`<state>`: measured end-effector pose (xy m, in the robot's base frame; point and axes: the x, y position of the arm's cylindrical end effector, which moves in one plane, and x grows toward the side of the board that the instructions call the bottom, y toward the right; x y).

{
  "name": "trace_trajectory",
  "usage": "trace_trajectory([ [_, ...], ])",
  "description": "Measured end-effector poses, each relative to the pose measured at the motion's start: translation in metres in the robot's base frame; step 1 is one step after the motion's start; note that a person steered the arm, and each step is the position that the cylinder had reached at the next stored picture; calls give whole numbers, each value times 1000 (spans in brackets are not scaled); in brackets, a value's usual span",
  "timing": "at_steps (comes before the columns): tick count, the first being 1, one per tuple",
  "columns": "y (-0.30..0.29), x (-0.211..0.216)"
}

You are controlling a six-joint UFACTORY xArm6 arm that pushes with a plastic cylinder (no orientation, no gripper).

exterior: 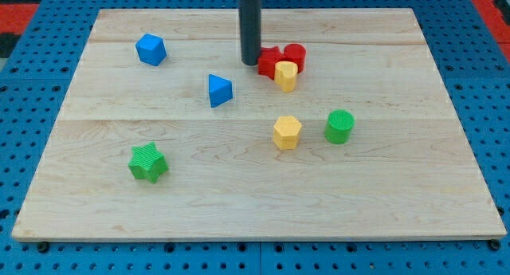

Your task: Move the red star into the red circle

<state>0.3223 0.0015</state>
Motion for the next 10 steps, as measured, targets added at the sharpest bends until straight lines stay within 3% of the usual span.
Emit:
trace_trajectory([
  [4, 30, 38],
  [7, 87, -31],
  [10, 103, 45],
])
